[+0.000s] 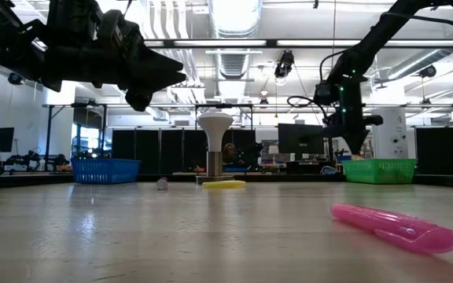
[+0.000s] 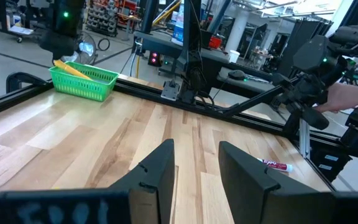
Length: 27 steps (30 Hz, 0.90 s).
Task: Pick & Place Markers
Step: Put the yellow highlighter pen into the green bin, then put the yellow pen into the orange bin
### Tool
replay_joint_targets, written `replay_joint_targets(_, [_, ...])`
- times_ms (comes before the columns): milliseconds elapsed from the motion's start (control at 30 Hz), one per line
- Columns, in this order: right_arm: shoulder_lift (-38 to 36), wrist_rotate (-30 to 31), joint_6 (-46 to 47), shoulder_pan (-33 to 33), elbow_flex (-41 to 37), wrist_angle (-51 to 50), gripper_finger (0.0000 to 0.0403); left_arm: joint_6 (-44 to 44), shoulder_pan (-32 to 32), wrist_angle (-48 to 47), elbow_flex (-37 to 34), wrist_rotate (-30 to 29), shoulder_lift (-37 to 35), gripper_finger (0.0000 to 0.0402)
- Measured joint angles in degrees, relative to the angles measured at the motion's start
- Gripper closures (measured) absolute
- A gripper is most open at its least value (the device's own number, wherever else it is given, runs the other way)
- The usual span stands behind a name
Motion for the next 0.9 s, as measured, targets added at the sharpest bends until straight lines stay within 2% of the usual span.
replay_joint_targets(300, [-0.64, -1.74, 0.08, 0.0, 2.62, -6.4, 0.0394, 0.0, 0.0, 0.02, 0.0, 0.0, 0.0, 0.0282])
replay_joint_targets(567, [-5.05, -2.19, 2.82, 1.05, 2.22, -11.96, 0.038, 0.0, 0.0, 0.02, 0.0, 0.02, 0.0, 0.0282])
replay_joint_targets(700, [-11.15, -6.72, 3.56, 5.09, -1.91, -8.27, 0.0388, 0.0, 0.02, 0.04, 0.0, 0.02, 0.0, 0.0282])
replay_joint_targets(900, [-25.64, -9.95, 4.8, 15.31, -15.82, 7.57, 0.0394, 0.0, -0.05, 0.02, 0.13, 0.01, 0.0, 0.0282])
